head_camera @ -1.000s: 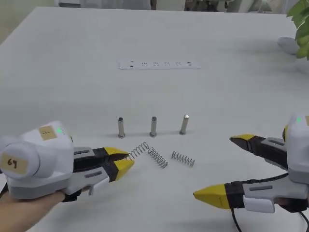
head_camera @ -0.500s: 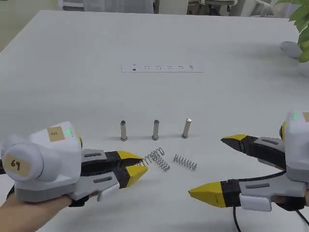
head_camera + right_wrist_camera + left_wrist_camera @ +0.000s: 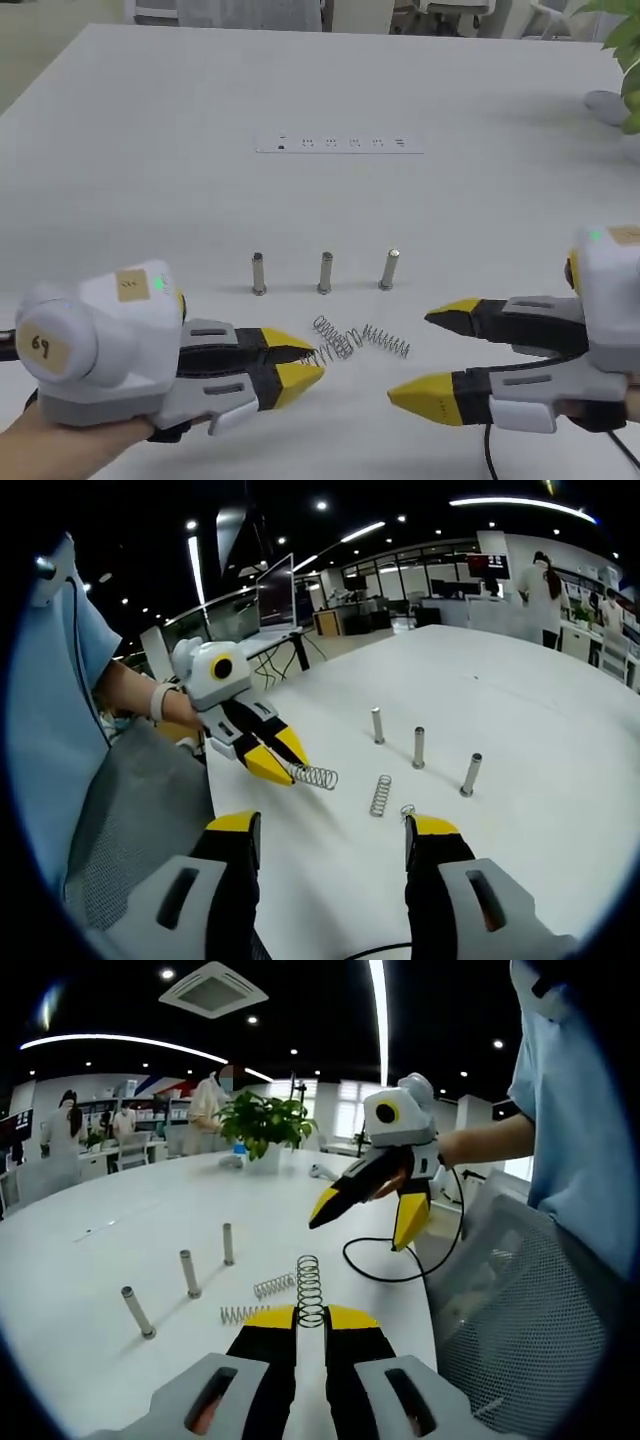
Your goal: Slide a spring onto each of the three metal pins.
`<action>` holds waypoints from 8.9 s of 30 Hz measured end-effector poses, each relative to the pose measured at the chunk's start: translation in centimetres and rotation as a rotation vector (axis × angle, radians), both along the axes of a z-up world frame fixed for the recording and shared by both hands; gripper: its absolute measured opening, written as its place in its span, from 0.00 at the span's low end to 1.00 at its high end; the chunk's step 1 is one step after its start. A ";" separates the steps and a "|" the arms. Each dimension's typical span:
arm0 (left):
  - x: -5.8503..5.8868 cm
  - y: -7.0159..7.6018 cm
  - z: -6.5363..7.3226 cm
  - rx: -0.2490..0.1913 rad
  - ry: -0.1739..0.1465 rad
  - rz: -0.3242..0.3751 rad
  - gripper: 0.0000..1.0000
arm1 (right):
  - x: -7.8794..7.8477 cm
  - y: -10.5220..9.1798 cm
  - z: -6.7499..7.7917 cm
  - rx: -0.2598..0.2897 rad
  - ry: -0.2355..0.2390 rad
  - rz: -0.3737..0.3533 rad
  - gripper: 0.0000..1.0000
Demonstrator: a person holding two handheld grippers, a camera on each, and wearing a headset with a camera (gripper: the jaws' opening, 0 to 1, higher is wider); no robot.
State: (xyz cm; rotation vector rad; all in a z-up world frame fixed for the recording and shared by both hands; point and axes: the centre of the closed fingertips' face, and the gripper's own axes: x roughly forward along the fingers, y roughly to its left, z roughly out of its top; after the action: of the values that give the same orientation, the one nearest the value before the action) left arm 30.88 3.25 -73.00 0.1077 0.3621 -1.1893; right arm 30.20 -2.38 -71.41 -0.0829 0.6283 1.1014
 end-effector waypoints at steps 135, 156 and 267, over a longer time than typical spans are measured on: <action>-2.6 -1.5 -0.3 0.180 -0.117 -0.290 0.01 | -2.3 4.6 0.9 -0.383 -0.211 0.535 0.22; -2.6 -1.2 -0.1 0.223 -0.137 -0.309 0.01 | -2.6 5.7 -0.2 -0.408 -0.218 0.573 0.15; 1.5 5.1 0.8 0.031 -0.010 0.208 0.86 | -1.0 4.7 -0.1 -0.406 -0.185 0.583 0.08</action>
State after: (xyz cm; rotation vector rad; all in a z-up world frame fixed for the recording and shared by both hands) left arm 32.36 8.40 -72.16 0.0998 0.3738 -0.9775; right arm 29.21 2.34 -71.50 -0.7487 0.6702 1.4878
